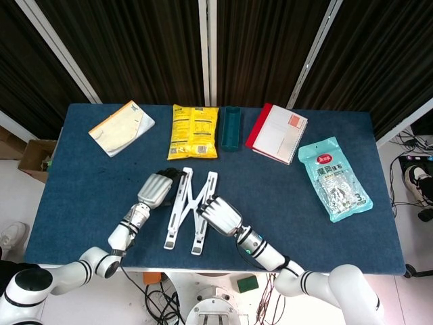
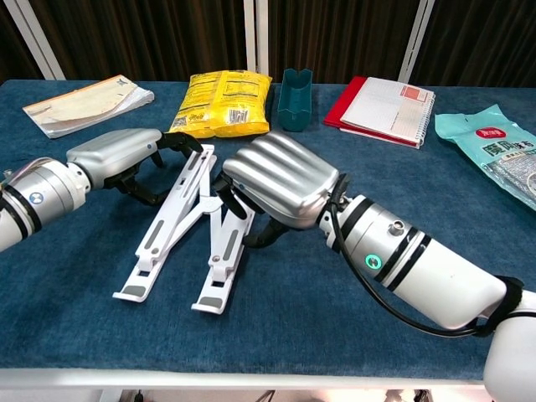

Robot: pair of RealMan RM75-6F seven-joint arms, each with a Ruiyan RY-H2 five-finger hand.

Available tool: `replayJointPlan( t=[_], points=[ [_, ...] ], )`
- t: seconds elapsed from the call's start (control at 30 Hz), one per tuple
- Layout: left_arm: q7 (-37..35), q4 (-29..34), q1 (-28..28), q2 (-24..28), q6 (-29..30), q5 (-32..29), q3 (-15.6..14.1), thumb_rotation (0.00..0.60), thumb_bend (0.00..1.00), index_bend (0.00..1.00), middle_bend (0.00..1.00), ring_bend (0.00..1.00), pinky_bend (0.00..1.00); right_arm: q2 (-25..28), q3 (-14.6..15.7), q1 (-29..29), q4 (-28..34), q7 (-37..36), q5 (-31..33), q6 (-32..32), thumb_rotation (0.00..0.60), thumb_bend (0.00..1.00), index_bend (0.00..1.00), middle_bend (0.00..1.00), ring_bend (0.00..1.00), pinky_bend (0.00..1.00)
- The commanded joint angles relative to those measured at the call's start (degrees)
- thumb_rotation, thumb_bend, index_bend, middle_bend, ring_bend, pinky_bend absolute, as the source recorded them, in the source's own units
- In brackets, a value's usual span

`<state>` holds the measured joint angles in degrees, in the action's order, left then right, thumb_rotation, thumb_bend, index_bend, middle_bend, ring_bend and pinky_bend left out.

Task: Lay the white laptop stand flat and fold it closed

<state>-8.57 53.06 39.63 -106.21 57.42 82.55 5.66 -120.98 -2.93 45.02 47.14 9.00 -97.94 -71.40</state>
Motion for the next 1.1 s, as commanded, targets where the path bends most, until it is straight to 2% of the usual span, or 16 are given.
replayJointPlan(
  t=[0.03, 0.4, 0.47, 0.57, 0.67, 0.73, 0.77, 0.87, 0.97, 1.1],
  points=[
    [0.3, 0.4, 0.1, -0.2, 0.0, 0.1, 0.0, 0.6, 0.0, 0.2, 0.21, 0.17, 0.31, -0.1, 0.0, 0.0, 0.1, 0.0, 0.0, 0.1, 0.6, 0.0, 0.74, 0.78, 0.72, 0.75],
    [1.9, 1.6, 0.1, 0.0, 0.0, 0.0, -0.1, 0.6, 0.0, 0.18, 0.2, 0.16, 0.31, 0.7, 0.7, -0.3, 1.8, -0.2, -0.1, 0.2, 0.6, 0.0, 0.74, 0.75, 0.7, 0.74],
    [2.0, 2.3, -0.6, 0.8, 0.7, -0.5, 0.0, 0.6, 0.0, 0.14, 0.17, 0.14, 0.3, 2.9, 1.2, -0.2, 4.9, -0.6, -0.1, 1.1, 0.6, 0.0, 0.69, 0.69, 0.66, 0.71],
    [2.0, 4.0, -2.1, 2.6, 3.3, -0.7, 0.3, 0.6, 0.0, 0.1, 0.12, 0.11, 0.27, 8.2, 1.6, 1.0, 11.7, -0.3, -0.5, 3.6, 0.6, 0.0, 0.55, 0.57, 0.57, 0.62],
    [2.1, 6.8, -4.2, 5.5, 6.5, -0.9, 0.6, 0.6, 0.0, 0.1, 0.1, 0.09, 0.25, 15.9, 1.0, 3.8, 21.1, 2.0, -0.3, 9.1, 0.6, 0.0, 0.39, 0.44, 0.43, 0.46],
    [2.2, 9.1, -5.7, 7.9, 8.5, -1.2, 0.9, 0.6, 0.0, 0.1, 0.1, 0.09, 0.24, 21.5, 0.0, 6.9, 27.6, 3.6, 1.1, 15.9, 0.6, 0.0, 0.25, 0.33, 0.29, 0.3],
    [2.2, 10.5, -6.5, 9.2, 9.6, -1.4, 1.1, 0.6, 0.0, 0.1, 0.1, 0.09, 0.24, 24.4, -0.7, 8.8, 30.7, 4.9, 2.3, 20.2, 0.6, 0.0, 0.2, 0.29, 0.24, 0.26],
    [2.3, 13.5, -8.3, 12.2, 12.3, -1.7, 1.6, 0.6, 0.0, 0.1, 0.1, 0.09, 0.23, 28.7, -2.7, 12.7, 35.0, 8.3, 5.2, 28.5, 0.6, 0.0, 0.05, 0.17, 0.09, 0.13],
    [2.5, 16.4, -10.0, 14.9, 14.7, -2.1, 2.1, 0.6, 0.0, 0.1, 0.09, 0.09, 0.22, 29.9, -4.6, 16.3, 35.9, 10.4, 8.0, 34.8, 0.6, 0.0, 0.0, 0.11, 0.03, 0.09],
    [2.5, 19.2, -11.9, 17.7, 16.3, -2.4, 1.9, 0.6, 0.0, 0.1, 0.09, 0.08, 0.22, 28.7, -5.8, 20.6, 33.8, 11.5, 9.9, 40.6, 0.6, 0.0, 0.0, 0.1, 0.01, 0.08]
  ],
)
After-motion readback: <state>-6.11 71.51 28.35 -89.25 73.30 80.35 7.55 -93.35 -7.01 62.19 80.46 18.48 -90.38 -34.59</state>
